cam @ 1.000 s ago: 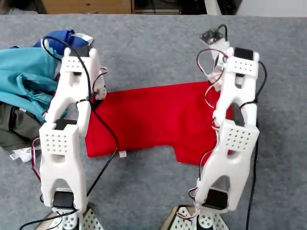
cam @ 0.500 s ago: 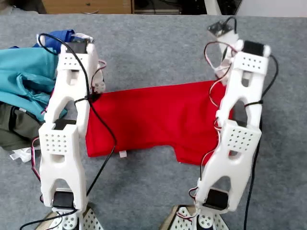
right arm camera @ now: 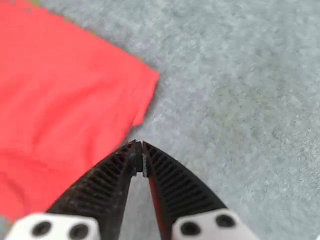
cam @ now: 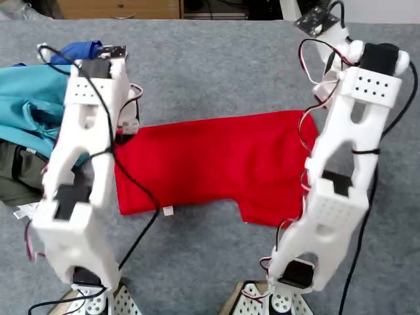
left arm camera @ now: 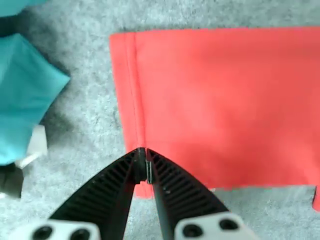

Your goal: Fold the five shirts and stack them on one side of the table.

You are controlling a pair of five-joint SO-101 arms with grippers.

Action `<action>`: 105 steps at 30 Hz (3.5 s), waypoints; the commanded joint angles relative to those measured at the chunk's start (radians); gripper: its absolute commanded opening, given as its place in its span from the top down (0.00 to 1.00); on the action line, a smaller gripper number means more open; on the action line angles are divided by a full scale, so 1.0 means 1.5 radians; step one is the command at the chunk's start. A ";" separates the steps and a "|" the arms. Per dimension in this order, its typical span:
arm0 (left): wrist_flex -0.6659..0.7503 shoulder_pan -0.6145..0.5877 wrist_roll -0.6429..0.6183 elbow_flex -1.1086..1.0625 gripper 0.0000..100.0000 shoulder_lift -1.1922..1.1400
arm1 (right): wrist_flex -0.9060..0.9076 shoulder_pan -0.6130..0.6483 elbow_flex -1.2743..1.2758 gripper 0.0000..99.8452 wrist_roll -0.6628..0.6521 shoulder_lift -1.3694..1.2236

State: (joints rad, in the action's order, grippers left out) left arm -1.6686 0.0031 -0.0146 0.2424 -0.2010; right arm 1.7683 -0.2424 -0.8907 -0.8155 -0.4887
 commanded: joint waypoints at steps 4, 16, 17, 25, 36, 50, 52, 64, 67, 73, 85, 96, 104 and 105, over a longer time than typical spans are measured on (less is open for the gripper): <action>0.122 -0.021 0.010 -0.337 0.98 0.236 | 0.007 -0.007 0.288 0.99 -0.109 0.278; 0.207 -0.037 0.041 -0.531 0.98 0.392 | -0.176 -0.008 0.925 0.80 -0.376 0.654; 0.207 -0.044 0.042 -0.534 0.98 0.392 | -0.185 -0.010 0.969 0.79 -0.392 0.682; 0.207 -0.092 0.071 -0.580 0.98 0.392 | -0.223 0.010 1.233 0.78 -0.432 0.880; 0.206 -0.093 0.070 -0.609 0.98 0.392 | -0.400 0.026 1.444 0.78 -0.433 0.920; 0.206 -0.093 0.069 -0.613 0.98 0.392 | -0.511 0.081 1.523 0.78 -0.433 0.919; 0.206 -0.093 0.069 -0.619 0.98 0.392 | -0.523 0.081 1.530 0.78 -0.434 0.919; 0.208 -0.093 0.069 -0.634 0.98 0.392 | -0.536 0.073 1.422 0.78 -0.432 0.671; 0.207 -0.093 0.070 -0.634 0.98 0.395 | -0.526 0.070 1.391 0.79 -0.432 0.624; 0.207 -0.093 0.070 -0.634 0.98 0.397 | -0.526 0.071 1.389 0.93 -0.432 0.619; 0.207 -0.093 0.071 -0.634 0.98 0.397 | -0.498 0.074 1.298 1.00 -0.432 0.618; 0.206 -0.093 0.071 -0.634 0.98 0.398 | -0.389 0.109 1.073 1.00 -0.432 0.613; 0.206 -0.093 0.071 -0.634 0.98 0.398 | -0.446 0.166 1.020 1.00 -0.432 0.613; 0.206 -0.093 0.071 -0.634 0.98 0.398 | -0.468 0.166 1.020 1.00 -0.432 0.613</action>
State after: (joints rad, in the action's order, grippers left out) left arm -1.3663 -0.1289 0.0852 -0.7104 0.3636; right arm 1.1393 -0.0107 0.6912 -1.4584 0.4319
